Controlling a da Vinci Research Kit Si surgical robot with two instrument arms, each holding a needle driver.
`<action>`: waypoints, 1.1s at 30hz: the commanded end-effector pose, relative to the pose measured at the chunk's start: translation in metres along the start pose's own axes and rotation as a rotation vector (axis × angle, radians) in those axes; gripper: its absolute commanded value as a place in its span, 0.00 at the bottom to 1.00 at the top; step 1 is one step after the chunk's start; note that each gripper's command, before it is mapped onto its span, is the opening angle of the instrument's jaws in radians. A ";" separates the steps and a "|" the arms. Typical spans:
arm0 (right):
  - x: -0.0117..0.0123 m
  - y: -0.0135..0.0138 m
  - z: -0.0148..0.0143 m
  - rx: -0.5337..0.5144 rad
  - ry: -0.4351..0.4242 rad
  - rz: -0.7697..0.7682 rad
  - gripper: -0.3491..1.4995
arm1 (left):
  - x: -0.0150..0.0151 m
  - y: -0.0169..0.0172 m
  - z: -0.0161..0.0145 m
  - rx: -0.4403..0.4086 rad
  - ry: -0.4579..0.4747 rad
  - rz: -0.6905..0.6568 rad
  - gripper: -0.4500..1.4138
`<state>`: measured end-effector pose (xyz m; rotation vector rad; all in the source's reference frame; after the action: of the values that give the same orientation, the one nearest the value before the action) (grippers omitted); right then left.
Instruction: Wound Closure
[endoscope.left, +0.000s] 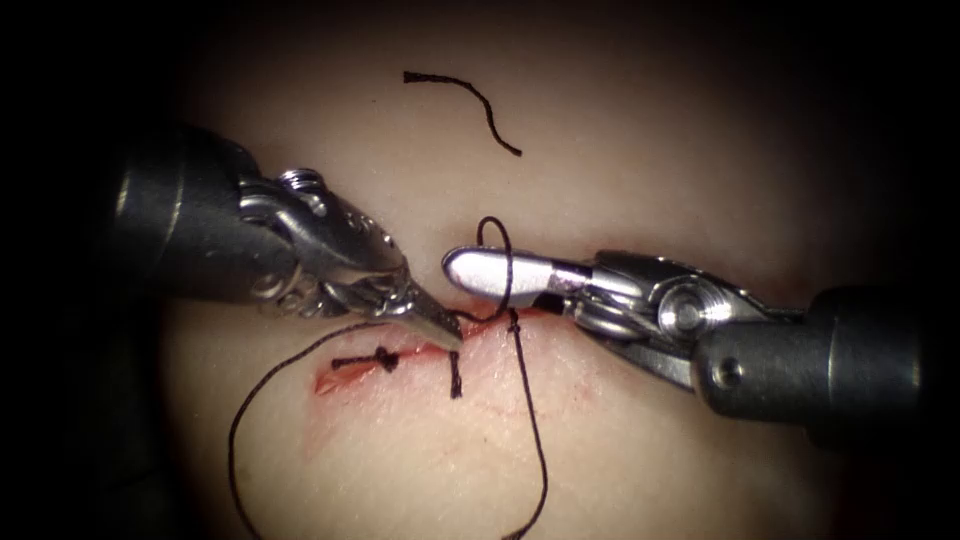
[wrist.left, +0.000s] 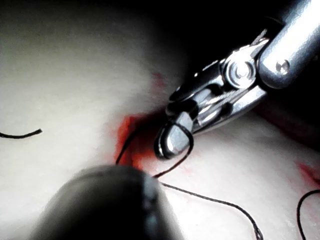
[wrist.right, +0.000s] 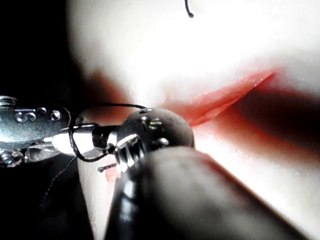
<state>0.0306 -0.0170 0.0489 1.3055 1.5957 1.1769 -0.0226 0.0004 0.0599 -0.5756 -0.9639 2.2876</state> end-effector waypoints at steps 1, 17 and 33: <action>-0.0005 0.0005 0.0014 0.017 -0.012 0.001 0.00 | 0.0004 -0.0003 0.0007 -0.002 0.003 0.010 0.00; 0.0001 -0.0006 0.0022 -0.169 -0.413 0.099 0.00 | 0.0019 -0.0010 0.0009 0.043 0.034 0.054 0.00; -0.0007 0.0003 0.0035 -1.074 -0.985 0.139 0.00 | 0.0026 0.0021 0.0004 0.133 0.124 -0.082 0.00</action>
<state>0.0332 -0.0174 0.0479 0.9402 0.0539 0.9487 -0.0251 0.0006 0.0576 -0.5999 -0.7542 2.1925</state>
